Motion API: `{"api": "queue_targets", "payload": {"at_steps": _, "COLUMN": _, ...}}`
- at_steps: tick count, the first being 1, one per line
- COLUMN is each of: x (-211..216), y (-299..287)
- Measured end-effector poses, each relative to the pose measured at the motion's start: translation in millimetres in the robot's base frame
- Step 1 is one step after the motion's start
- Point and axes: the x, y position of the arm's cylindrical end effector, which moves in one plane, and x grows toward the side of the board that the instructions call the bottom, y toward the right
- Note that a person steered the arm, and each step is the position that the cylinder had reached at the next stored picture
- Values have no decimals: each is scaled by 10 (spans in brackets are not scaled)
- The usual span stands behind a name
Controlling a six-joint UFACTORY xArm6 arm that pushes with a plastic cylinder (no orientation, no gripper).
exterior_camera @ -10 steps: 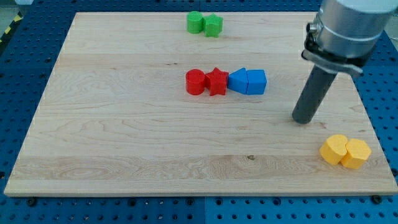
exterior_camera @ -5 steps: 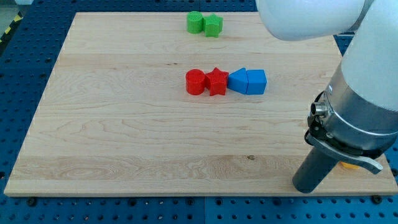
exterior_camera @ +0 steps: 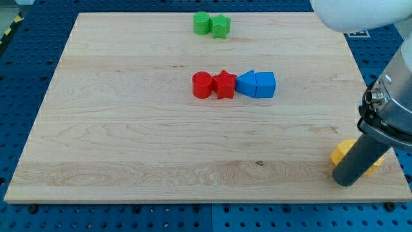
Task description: Slide the yellow heart and yellow hexagon up and slightly right
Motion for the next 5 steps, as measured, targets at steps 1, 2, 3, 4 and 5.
{"api": "queue_targets", "payload": {"at_steps": 1, "x": -115, "y": 44}}
{"api": "queue_targets", "payload": {"at_steps": 2, "x": -220, "y": 122}}
{"api": "queue_targets", "payload": {"at_steps": 3, "x": -259, "y": 228}}
{"api": "queue_targets", "payload": {"at_steps": 4, "x": -326, "y": 296}}
{"api": "queue_targets", "payload": {"at_steps": 5, "x": -420, "y": 290}}
